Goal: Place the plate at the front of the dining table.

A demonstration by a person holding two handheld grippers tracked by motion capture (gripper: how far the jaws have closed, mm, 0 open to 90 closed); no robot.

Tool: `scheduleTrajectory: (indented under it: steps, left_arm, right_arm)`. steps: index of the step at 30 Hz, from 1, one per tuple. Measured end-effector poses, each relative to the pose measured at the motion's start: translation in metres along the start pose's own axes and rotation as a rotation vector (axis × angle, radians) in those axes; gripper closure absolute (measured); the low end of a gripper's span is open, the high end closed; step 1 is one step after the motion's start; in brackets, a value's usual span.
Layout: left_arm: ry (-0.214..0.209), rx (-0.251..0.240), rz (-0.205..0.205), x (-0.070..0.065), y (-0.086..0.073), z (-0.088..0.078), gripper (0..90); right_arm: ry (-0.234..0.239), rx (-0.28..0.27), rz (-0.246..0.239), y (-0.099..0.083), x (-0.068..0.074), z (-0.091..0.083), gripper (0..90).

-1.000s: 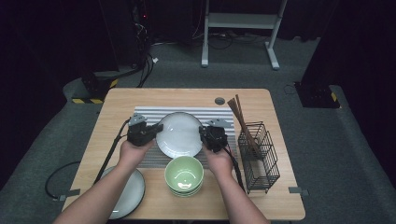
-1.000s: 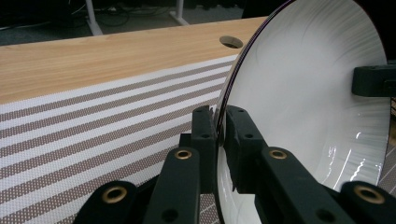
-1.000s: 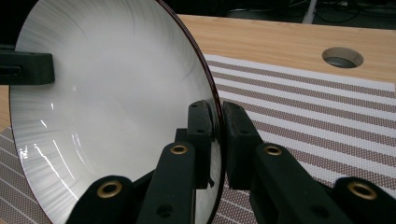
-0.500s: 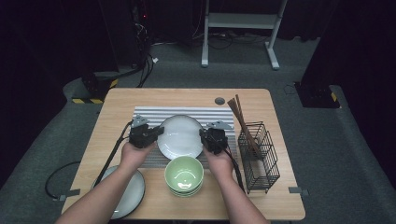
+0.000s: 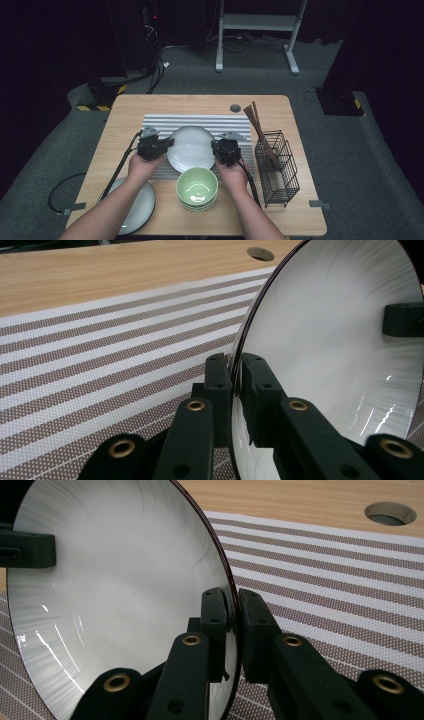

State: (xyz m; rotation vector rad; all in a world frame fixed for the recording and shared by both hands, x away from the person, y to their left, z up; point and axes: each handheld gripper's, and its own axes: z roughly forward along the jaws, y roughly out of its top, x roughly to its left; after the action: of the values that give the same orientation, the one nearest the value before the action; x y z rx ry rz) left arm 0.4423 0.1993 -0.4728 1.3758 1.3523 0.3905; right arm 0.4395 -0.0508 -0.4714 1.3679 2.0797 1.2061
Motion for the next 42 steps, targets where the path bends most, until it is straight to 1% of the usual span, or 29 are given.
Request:
scheduleTrajectory:
  steps: [2,3,4,5,7,8,10,11,12,16,18,19,20,23,24,25,26,27,31,32,33,34,35,38,39,40,41,42]
  left_arm:
    - [0.0,0.004,-0.007,0.0,0.0,0.001,81.7]
    - [0.005,0.014,-0.017,0.002,0.0,0.004,81.7]
    - [0.009,0.016,-0.017,0.003,0.001,0.006,81.5]
    - [0.011,0.026,-0.008,0.004,0.001,0.007,81.4]
    - [0.015,0.032,-0.011,0.004,0.001,0.011,81.1]
    - [0.013,0.041,-0.003,0.005,0.002,0.013,81.0]
    - [0.016,0.043,-0.008,0.005,0.002,0.015,81.0]
    - [0.021,0.054,0.001,0.006,0.002,0.018,81.0]
    - [0.019,0.05,-0.009,0.006,0.003,0.019,80.9]
    - [0.026,0.066,-0.004,0.008,0.004,0.022,81.0]
    - [0.028,0.066,-0.024,0.009,0.004,0.025,81.0]
    - [0.027,0.078,-0.021,0.011,0.004,0.026,81.0]
    - [0.03,0.071,-0.033,0.01,0.004,0.028,81.0]
    - [0.033,0.076,-0.026,0.012,0.005,0.029,80.6]
    - [0.037,0.083,-0.032,0.014,0.005,0.032,80.5]
    - [0.035,0.091,-0.033,0.014,0.005,0.033,80.4]
    - [0.039,0.084,-0.048,0.014,0.005,0.035,80.3]
    - [0.043,0.094,-0.045,0.015,0.005,0.036,80.0]
    - [0.05,0.101,-0.046,0.016,0.005,0.04,79.8]
    - [0.052,0.1,-0.053,0.016,0.005,0.041,79.7]
    - [0.056,0.107,-0.046,0.017,0.005,0.042,79.5]
    - [0.057,0.103,-0.056,0.016,0.005,0.043,79.4]
    - [0.059,0.112,-0.045,0.017,0.005,0.044,79.3]
    - [0.067,0.105,-0.049,0.016,0.005,0.047,78.7]
    - [0.069,0.079,-0.081,0.014,0.004,0.049,78.7]
    - [0.065,0.116,-0.04,0.018,0.005,0.047,78.8]
    - [0.065,0.116,-0.04,0.018,0.005,0.047,78.9]
    - [0.067,0.106,-0.053,0.018,0.005,0.048,79.0]
  right_arm:
    - [0.0,0.001,-0.001,0.0,-0.001,0.002,82.1]
    - [-0.002,0.003,-0.002,0.0,-0.001,0.003,82.1]
    - [-0.004,0.006,-0.002,0.001,-0.001,0.003,82.1]
    - [-0.008,0.009,-0.005,0.001,-0.001,0.005,82.0]
    - [-0.014,0.015,-0.004,0.001,-0.001,0.007,81.7]
    - [-0.016,0.017,-0.007,0.0,-0.002,0.008,81.4]
    - [-0.017,0.024,-0.007,0.0,-0.003,0.011,81.2]
    - [-0.018,0.029,0.001,0.0,-0.005,0.013,81.0]
    - [-0.017,0.03,0.003,0.0,-0.006,0.015,80.9]
    - [-0.016,0.032,0.014,-0.001,-0.008,0.02,80.5]
    - [-0.016,0.034,0.015,0.0,-0.009,0.022,80.4]
    - [-0.018,0.038,0.019,0.0,-0.009,0.023,80.3]
    - [-0.02,0.04,0.02,0.0,-0.009,0.024,80.3]
    - [-0.023,0.043,0.014,0.002,-0.01,0.026,80.3]
    - [-0.025,0.049,0.02,0.003,-0.01,0.027,80.3]
    - [-0.027,0.049,0.011,0.004,-0.011,0.028,80.3]
    - [-0.028,0.054,0.017,0.004,-0.011,0.029,80.3]
    - [-0.028,0.057,0.018,0.005,-0.011,0.03,80.3]
    - [-0.03,0.065,0.024,0.005,-0.013,0.034,79.8]
    - [-0.029,0.065,0.022,0.005,-0.013,0.035,79.7]
    - [-0.03,0.068,0.025,0.005,-0.013,0.035,79.6]
    - [-0.032,0.069,0.027,0.005,-0.013,0.036,79.5]
    - [-0.032,0.069,0.026,0.004,-0.014,0.037,79.4]
    - [-0.032,0.07,0.028,0.004,-0.015,0.039,79.2]
    - [-0.034,0.07,0.027,0.003,-0.015,0.039,79.0]
    - [-0.035,0.07,0.03,0.003,-0.015,0.04,78.9]
    - [-0.032,0.069,0.033,0.003,-0.016,0.041,78.8]
    - [-0.031,0.068,0.032,0.003,-0.017,0.042,78.6]
